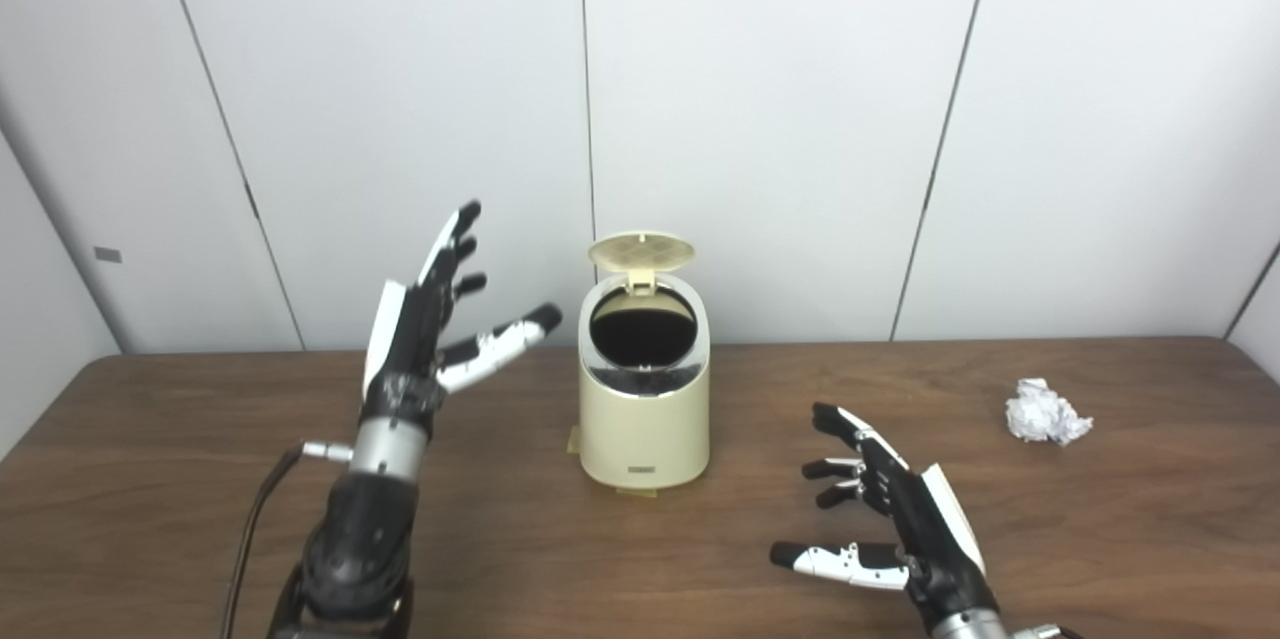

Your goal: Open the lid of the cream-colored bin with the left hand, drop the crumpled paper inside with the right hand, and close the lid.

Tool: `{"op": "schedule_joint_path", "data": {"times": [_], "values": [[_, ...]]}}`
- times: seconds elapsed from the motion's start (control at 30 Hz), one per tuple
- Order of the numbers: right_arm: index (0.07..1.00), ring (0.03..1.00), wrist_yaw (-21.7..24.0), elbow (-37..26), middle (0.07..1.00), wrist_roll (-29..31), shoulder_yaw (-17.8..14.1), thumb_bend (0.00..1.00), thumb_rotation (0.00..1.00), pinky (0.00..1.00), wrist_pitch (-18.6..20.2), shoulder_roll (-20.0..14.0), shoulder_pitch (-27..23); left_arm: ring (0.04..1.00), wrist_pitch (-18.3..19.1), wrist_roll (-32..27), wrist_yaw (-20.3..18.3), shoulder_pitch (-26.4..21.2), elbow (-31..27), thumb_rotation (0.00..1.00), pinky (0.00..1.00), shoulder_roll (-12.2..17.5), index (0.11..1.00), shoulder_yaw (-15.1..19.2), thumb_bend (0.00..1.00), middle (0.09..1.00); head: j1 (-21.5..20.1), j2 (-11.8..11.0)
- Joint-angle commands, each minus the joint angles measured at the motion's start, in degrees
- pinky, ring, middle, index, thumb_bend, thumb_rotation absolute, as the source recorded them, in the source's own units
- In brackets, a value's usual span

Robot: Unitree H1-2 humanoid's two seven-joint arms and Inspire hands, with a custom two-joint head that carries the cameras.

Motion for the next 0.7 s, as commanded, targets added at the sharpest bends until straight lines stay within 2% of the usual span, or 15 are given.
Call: {"op": "schedule_joint_path", "data": {"times": [0.0,0.13,0.23,0.33,0.43,0.53,0.67], "values": [[0.862,0.694,-0.1,-1.8,0.868,0.2,-0.1,0.73,0.19,0.55,-1.6,-0.2,-2.0,0.908,-3.5,-0.9,-0.1,-0.3,-2.2,0.33,0.84,0.2,0.986,0.4,0.78,0.934,0.0,0.0],[0.861,0.695,0.0,-1.9,0.870,0.4,-0.3,0.73,0.18,0.55,-1.6,-0.3,-1.9,0.848,-5.6,-1.2,0.3,3.3,-2.3,0.39,0.84,0.0,0.959,0.3,0.80,0.882,-0.2,0.0],[0.859,0.701,-0.2,-1.8,0.870,0.8,-0.6,0.74,0.18,0.55,-1.7,-0.3,-1.9,0.831,-8.0,-1.9,0.4,5.9,-1.5,0.37,0.83,-0.3,0.941,0.5,0.80,0.872,-0.1,-0.2],[0.856,0.702,-0.4,-1.6,0.868,0.9,-0.8,0.74,0.18,0.55,-2.0,-0.3,-1.8,0.804,-10.5,-3.6,0.1,8.1,-0.2,0.37,0.75,-0.6,0.920,0.7,0.82,0.857,0.0,-0.4],[0.854,0.688,-0.4,-1.3,0.866,1.5,-1.0,0.74,0.15,0.54,-2.3,-0.1,-1.6,0.791,-11.2,-7.1,-1.9,9.3,0.8,0.34,0.70,-0.6,0.920,0.6,0.79,0.853,-0.1,-0.6],[0.858,0.697,-0.4,-1.1,0.871,1.5,-1.0,0.73,0.15,0.55,-2.3,-0.1,-1.6,0.753,-12.1,-7.9,-3.3,9.8,2.3,0.31,0.64,-0.3,0.890,0.2,0.76,0.818,-0.4,-0.9],[0.852,0.696,-1.0,-1.5,0.859,0.6,-1.3,0.73,0.15,0.55,-2.2,-0.5,-1.8,0.754,-13.2,-7.3,-4.0,10.0,3.8,0.30,0.68,0.0,0.856,-0.2,0.75,0.804,-1.1,-1.1]]}}
